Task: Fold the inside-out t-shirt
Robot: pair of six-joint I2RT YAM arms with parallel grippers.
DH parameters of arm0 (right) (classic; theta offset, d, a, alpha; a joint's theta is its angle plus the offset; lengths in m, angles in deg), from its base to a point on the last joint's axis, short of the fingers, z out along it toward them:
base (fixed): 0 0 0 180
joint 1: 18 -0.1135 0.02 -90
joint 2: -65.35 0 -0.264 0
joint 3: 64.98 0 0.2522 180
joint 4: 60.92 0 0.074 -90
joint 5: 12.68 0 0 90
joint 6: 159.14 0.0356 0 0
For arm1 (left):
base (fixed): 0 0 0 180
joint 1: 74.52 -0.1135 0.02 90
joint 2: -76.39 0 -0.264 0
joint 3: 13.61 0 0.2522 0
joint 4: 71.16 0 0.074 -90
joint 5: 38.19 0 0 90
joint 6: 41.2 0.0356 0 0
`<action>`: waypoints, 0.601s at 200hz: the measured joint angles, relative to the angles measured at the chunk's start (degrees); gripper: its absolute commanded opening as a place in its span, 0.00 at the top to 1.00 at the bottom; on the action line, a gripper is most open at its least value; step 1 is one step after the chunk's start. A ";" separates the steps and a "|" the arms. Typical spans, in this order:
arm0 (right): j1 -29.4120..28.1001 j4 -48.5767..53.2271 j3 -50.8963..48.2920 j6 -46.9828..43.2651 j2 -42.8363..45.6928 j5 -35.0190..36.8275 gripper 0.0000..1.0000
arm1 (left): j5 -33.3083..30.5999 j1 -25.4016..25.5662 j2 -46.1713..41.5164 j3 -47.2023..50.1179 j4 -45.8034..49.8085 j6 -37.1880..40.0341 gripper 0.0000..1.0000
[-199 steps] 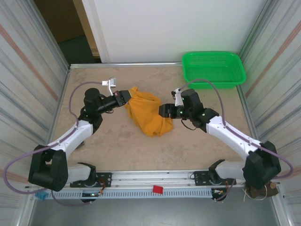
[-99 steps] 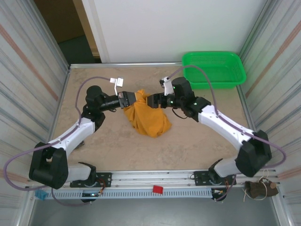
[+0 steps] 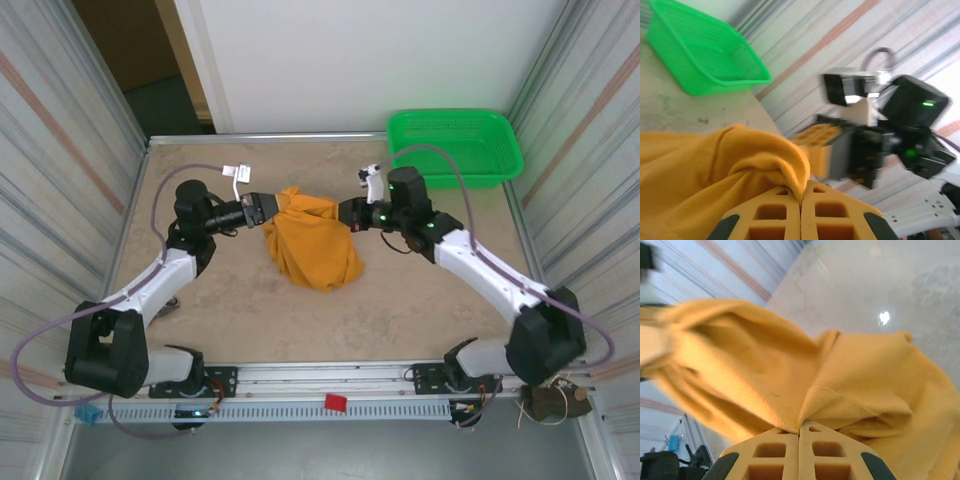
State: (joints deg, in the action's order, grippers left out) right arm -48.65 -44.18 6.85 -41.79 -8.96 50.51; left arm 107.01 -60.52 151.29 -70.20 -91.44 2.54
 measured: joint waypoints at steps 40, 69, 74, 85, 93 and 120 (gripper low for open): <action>-0.85 -2.01 -1.44 2.01 9.27 0.85 1.00 | -1.64 -0.04 4.13 3.02 -0.13 0.61 0.56; -0.83 -3.04 -1.73 3.50 9.62 1.49 1.00 | -5.90 -0.28 2.25 4.04 5.01 3.72 0.40; -0.85 -3.04 -1.73 3.63 9.49 1.49 1.00 | -6.93 -0.28 1.31 4.09 6.49 4.33 0.40; -0.92 -3.04 -1.73 3.69 9.05 1.49 1.00 | -9.70 0.24 -1.75 4.04 10.45 6.56 0.39; -1.05 -3.04 -1.73 3.67 8.57 1.60 1.00 | -12.09 0.98 -4.28 3.87 13.55 8.07 0.39; -1.53 -0.61 -0.98 1.46 4.33 4.15 0.48 | -20.61 6.05 -11.52 3.48 20.63 10.78 0.34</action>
State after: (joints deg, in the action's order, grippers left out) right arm -50.18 -44.79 5.86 -40.32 -4.63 54.67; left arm 86.40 -54.46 139.77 -66.73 -70.80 13.31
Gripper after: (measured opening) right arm 0.198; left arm 0.627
